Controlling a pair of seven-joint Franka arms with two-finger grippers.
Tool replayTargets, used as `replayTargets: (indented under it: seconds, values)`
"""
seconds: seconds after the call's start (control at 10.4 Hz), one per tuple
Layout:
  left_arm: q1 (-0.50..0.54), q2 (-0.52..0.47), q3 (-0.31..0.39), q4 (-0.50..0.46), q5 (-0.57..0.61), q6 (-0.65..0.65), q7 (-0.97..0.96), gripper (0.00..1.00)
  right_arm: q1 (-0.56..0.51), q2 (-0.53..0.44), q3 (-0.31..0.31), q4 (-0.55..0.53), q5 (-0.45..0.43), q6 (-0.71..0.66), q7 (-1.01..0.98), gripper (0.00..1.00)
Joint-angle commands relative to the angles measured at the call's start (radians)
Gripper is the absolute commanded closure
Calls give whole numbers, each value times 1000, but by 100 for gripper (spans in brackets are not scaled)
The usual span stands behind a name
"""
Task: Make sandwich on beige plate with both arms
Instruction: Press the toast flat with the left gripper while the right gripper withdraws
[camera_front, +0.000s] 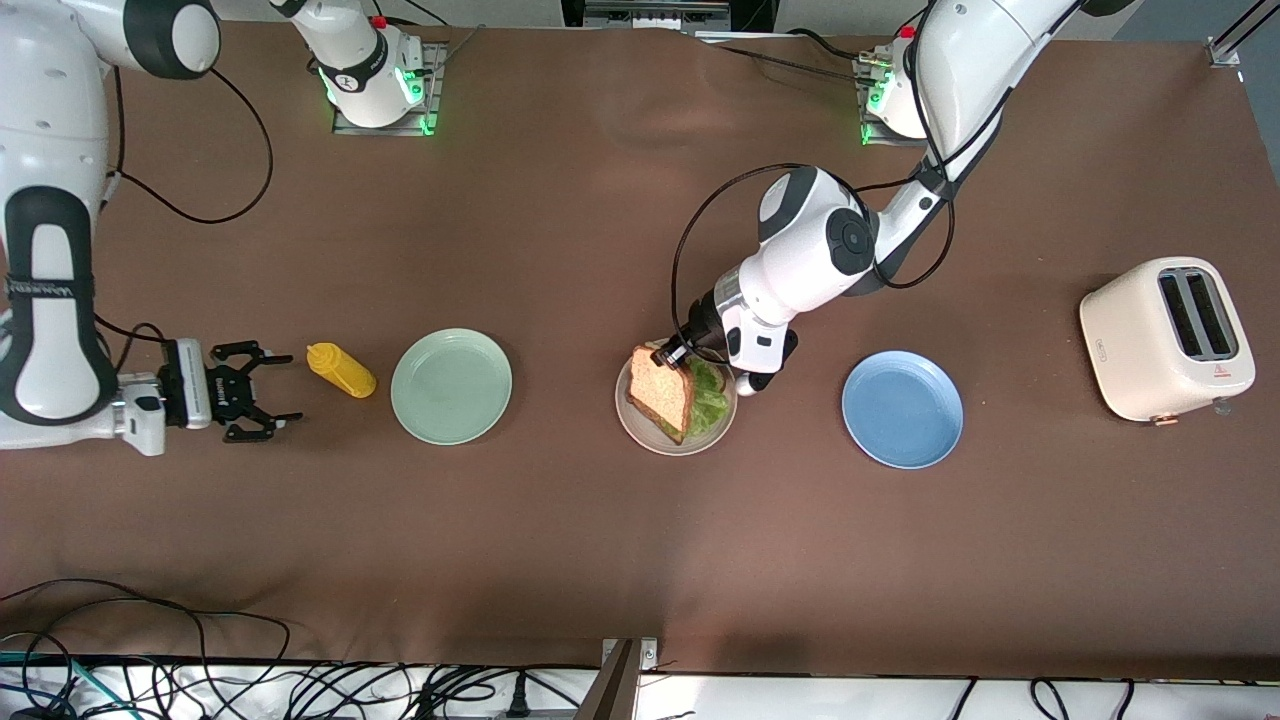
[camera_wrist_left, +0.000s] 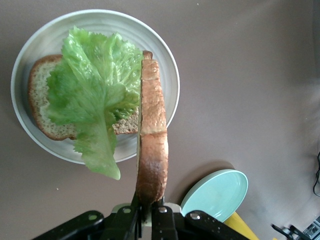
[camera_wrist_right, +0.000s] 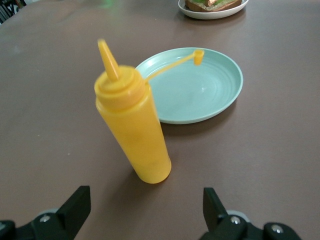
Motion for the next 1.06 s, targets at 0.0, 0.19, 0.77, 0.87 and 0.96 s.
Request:
replayTargets:
  seconds: [0.0,0.19,0.77,0.87,0.96]
  values:
    - [1,-36,10,-32,20,14,-17,100,9,-124,1,-85,-34,95,61,0]
    - [7,-34,12,-32,20,14,-11,100,23,-226,1,-182,-77,165,164,0]
    - [21,-36,13,-72,20,-28,-10,100,187,-583,1,-404,-331,268,924,0]
    - [33,-36,13,-70,20,-51,-10,100,216,-621,1,-421,-350,268,1057,0]
    - [34,-36,13,-70,20,-55,-11,100,250,-651,1,-421,-385,269,1198,0]
